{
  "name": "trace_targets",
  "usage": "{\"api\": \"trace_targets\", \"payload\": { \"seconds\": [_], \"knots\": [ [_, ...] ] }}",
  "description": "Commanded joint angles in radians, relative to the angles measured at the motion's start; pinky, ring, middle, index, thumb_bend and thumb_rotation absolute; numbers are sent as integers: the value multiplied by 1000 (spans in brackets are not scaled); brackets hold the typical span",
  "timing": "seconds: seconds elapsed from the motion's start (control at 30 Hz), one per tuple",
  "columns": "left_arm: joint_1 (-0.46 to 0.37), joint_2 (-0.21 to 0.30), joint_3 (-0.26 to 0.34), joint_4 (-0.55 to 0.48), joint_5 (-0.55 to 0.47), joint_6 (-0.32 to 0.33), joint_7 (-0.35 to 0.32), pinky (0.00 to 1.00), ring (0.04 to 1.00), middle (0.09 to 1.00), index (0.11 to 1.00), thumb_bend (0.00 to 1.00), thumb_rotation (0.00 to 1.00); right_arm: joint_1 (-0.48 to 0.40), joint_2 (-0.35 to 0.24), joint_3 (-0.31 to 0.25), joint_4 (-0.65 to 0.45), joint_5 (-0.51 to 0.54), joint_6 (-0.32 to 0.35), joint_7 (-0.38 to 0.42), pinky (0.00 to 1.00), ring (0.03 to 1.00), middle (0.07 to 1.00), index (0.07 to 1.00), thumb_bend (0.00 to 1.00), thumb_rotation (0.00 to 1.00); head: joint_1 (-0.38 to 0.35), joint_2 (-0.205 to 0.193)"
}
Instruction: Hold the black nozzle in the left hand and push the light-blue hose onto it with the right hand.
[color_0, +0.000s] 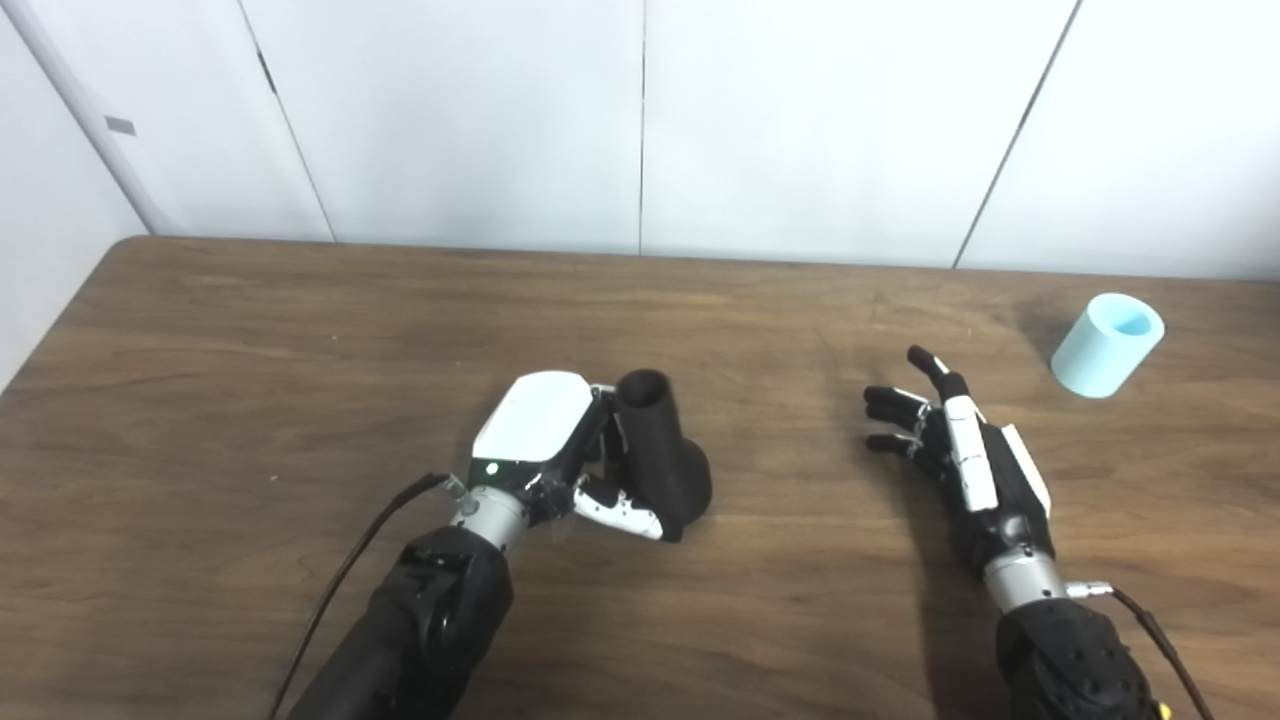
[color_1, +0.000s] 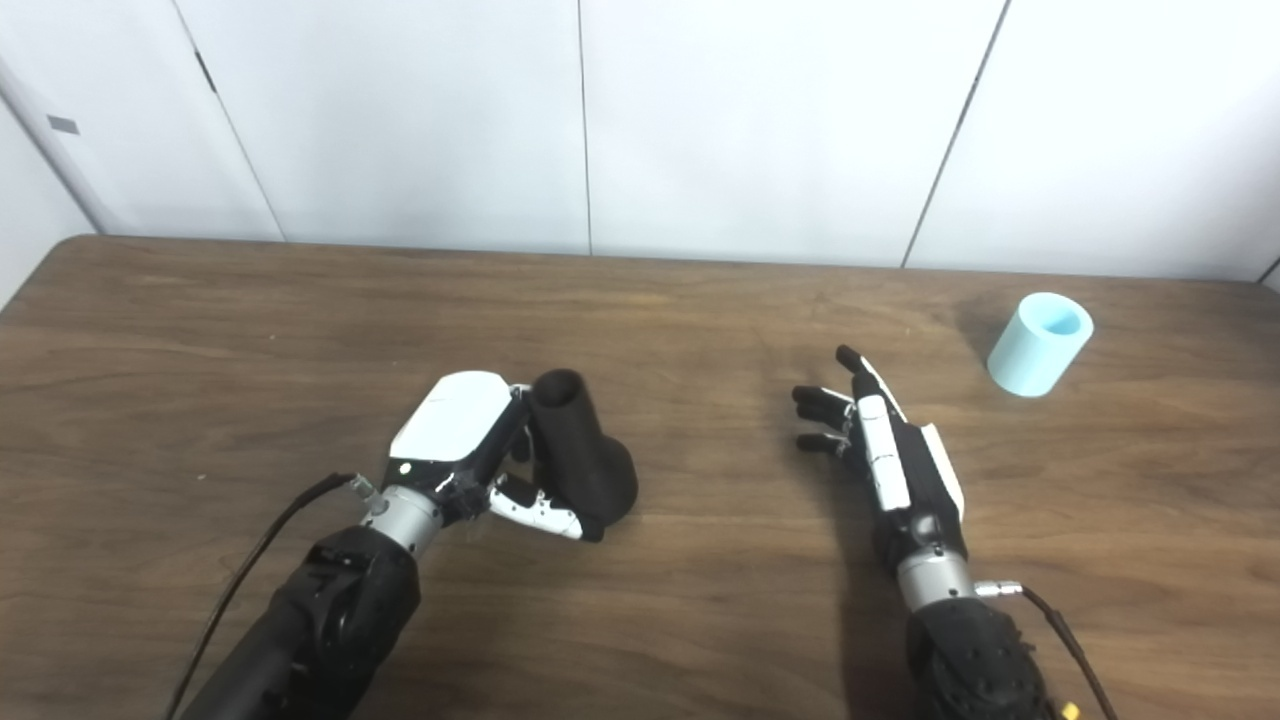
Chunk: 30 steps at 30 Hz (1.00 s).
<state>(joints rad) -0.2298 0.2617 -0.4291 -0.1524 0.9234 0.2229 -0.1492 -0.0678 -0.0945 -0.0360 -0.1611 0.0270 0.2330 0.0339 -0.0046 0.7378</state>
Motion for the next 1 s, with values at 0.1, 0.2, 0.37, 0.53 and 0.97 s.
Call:
{"api": "trace_targets", "payload": {
  "seconds": [0.1, 0.2, 0.37, 0.53, 0.97],
  "knots": [
    [-10, -7, -17, 9, 41, -22, -4, 370, 449, 465, 495, 505, 0, -12, -16, -2, -31, -7, -17, 8, 641, 762, 720, 904, 399, 1000, -4, 5],
    [-6, -7, -17, 8, 45, -26, -6, 358, 435, 454, 499, 505, 0, -10, -13, -4, -38, -2, -7, 9, 645, 752, 724, 901, 393, 1000, -13, 7],
    [-3, -4, -18, 4, 51, -25, -17, 370, 443, 464, 495, 505, 0, -9, -5, -6, -51, -7, 8, 0, 630, 753, 724, 898, 382, 1000, -23, 9],
    [-2, -1, -17, 10, 52, -30, -18, 363, 438, 464, 496, 505, 0, -8, 2, -13, -78, 4, 31, 0, 658, 758, 708, 881, 434, 1000, -38, 7],
    [8, 14, 6, 9, 38, -48, -30, 378, 437, 461, 500, 505, 0, -75, -68, -82, -219, 33, 91, 3, 632, 716, 710, 737, 410, 427, -142, -10]
  ]
}}
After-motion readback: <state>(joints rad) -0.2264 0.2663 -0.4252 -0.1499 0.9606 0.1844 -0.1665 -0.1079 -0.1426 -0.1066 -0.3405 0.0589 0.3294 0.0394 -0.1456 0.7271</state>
